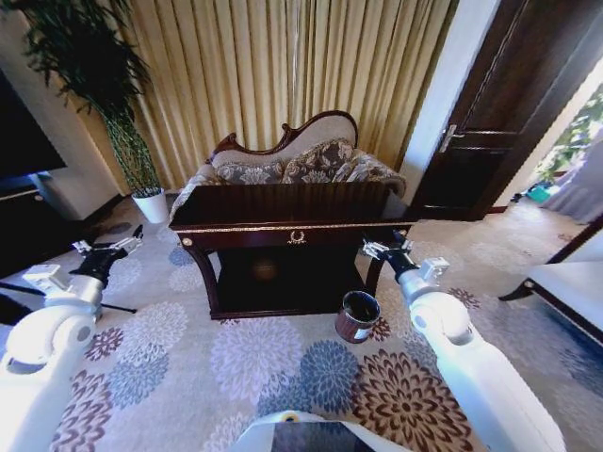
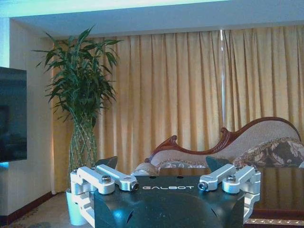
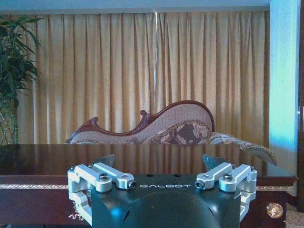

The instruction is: Move to the front of the table and place the trash on the table into the trash bin.

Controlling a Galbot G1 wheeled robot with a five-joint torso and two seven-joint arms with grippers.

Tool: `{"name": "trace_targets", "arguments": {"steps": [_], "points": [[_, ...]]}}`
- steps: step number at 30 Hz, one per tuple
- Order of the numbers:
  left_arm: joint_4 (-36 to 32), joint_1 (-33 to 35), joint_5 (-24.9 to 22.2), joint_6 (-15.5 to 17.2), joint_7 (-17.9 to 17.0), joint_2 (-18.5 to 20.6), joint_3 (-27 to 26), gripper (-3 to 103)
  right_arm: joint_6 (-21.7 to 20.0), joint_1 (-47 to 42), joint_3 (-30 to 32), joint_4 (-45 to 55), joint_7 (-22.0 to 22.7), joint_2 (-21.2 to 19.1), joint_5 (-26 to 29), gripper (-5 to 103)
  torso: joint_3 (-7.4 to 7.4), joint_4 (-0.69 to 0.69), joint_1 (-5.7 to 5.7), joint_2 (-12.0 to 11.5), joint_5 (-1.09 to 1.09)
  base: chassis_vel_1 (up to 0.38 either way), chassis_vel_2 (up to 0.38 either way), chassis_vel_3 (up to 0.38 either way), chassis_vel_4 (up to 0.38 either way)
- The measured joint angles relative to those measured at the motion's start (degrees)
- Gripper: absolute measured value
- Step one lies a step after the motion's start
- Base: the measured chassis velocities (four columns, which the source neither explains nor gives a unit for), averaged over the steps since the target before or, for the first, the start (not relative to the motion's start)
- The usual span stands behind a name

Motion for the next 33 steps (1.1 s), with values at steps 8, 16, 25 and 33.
{"name": "trace_targets", "arguments": {"steps": [8,16,25,33], "points": [[-0.1,0.0,0.0,0.0,0.0,0.1,0.0,100,0.1,0.0,0.2,-0.2,0.0,0.0,0.0,100,0.00,0.00,0.00,0.0,0.00,0.120,-0.115,-0.131,0.096],[-0.3,0.0,0.0,0.0,0.0,0.1,0.0,100,0.2,-0.5,0.6,-0.2,-0.1,0.0,0.0,100,0.00,0.00,0.00,0.0,0.00,0.102,-0.085,-0.110,0.093],[-0.4,0.1,0.0,0.0,0.0,0.0,-0.1,100,0.3,-0.8,0.8,-0.2,-0.1,0.0,0.0,100,0.00,-0.01,0.01,0.0,0.00,0.090,-0.097,-0.099,0.096],[-0.4,0.2,-0.1,-0.2,0.0,-0.1,-0.3,100,0.4,-1.1,0.8,0.0,-0.1,0.0,-0.1,100,0.00,0.00,0.00,0.0,0.00,0.118,-0.116,-0.136,0.121]]}}
